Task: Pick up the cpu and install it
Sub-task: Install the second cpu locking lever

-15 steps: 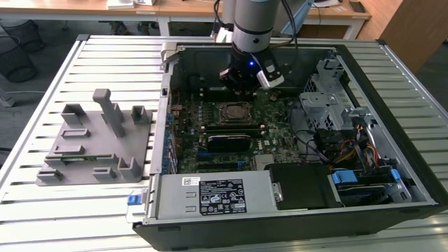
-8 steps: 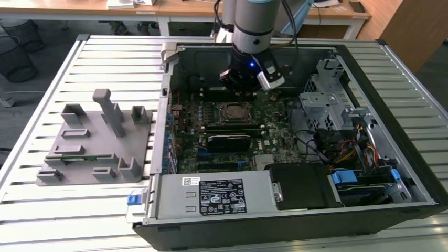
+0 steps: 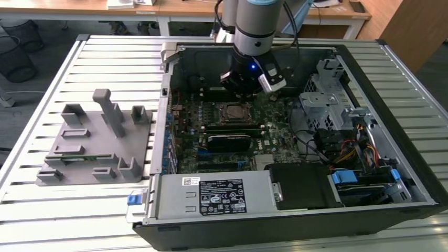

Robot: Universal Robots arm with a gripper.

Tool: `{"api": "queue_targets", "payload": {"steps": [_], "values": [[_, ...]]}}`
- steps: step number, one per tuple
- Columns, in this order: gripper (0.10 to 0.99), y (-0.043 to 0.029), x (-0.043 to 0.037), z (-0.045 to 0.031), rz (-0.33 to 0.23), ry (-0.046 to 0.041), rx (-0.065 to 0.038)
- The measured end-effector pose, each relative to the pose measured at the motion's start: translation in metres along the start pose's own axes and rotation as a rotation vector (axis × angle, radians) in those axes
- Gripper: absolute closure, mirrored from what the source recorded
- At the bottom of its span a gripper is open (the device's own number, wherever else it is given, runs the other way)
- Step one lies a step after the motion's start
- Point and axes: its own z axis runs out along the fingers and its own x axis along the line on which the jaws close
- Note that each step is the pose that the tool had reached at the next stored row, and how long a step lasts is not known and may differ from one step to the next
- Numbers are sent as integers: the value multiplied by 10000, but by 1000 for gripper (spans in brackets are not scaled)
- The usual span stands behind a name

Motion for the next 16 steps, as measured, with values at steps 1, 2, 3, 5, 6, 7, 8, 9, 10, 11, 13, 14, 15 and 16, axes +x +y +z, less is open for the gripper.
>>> {"api": "queue_targets", "payload": {"steps": [1, 2, 3, 5, 6, 7, 8, 9, 10, 11, 13, 14, 15, 16], "values": [[980, -5, -1, 0, 0, -1, -1], [980, -9, -1, -1, 0, 0, -1], [980, -11, 0, -10, 2, 0, 1], [980, -9, -1, -56, 0, 0, 1], [980, -6, -1, -87, 1, -1, -1], [980, -4, -1, -117, 1, 0, 0], [980, -3, -2, -155, 0, 0, 0], [980, -12, -2, -158, -2, 0, -2], [980, -25, -2, -159, -1, 0, -1], [980, -47, -1, -161, 0, 0, -1], [980, -143, 0, -169, 0, 1, 1], [980, -180, 0, -172, 1, 1, 0], [980, -213, 1, -175, 1, 3, 1], [980, -245, 1, -177, 1, 7, 1]]}}
